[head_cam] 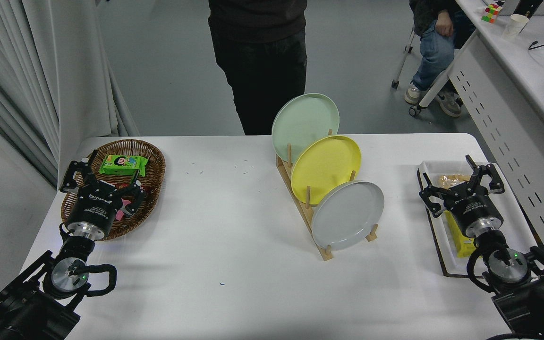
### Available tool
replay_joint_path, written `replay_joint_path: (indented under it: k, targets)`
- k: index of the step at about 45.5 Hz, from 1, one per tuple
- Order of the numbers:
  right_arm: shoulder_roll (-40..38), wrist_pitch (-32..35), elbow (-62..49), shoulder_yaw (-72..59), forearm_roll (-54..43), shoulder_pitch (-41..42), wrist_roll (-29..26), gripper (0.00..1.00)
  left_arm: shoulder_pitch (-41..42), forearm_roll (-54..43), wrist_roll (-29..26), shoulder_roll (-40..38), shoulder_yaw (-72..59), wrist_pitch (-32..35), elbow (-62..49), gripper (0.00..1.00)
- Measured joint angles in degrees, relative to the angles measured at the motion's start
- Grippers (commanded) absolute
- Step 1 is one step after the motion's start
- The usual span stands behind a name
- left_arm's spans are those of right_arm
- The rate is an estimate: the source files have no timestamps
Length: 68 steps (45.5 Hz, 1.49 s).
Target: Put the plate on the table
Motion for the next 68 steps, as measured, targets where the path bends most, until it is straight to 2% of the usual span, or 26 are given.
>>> replay_joint_path:
  k: [37, 57, 68]
  targets:
    - [0.01, 0.22, 0.32, -1.19, -0.10, 0.22, -0.01, 1.00, 0.00, 0.00, 0.00, 0.00, 0.00, 0.00, 0.00, 0.98]
    - [-2.73, 0.10, 0.50, -11.60, 0.38, 4.09, -0.16, 1.00, 0.00, 0.00, 0.00, 0.00, 0.00, 0.00, 0.00, 0.98]
    - [-6.57, -0.10, 1.18, -24.34, 0.64, 8.23, -0.20, 1.00, 0.00, 0.00, 0.00, 0.00, 0.00, 0.00, 0.00, 0.98]
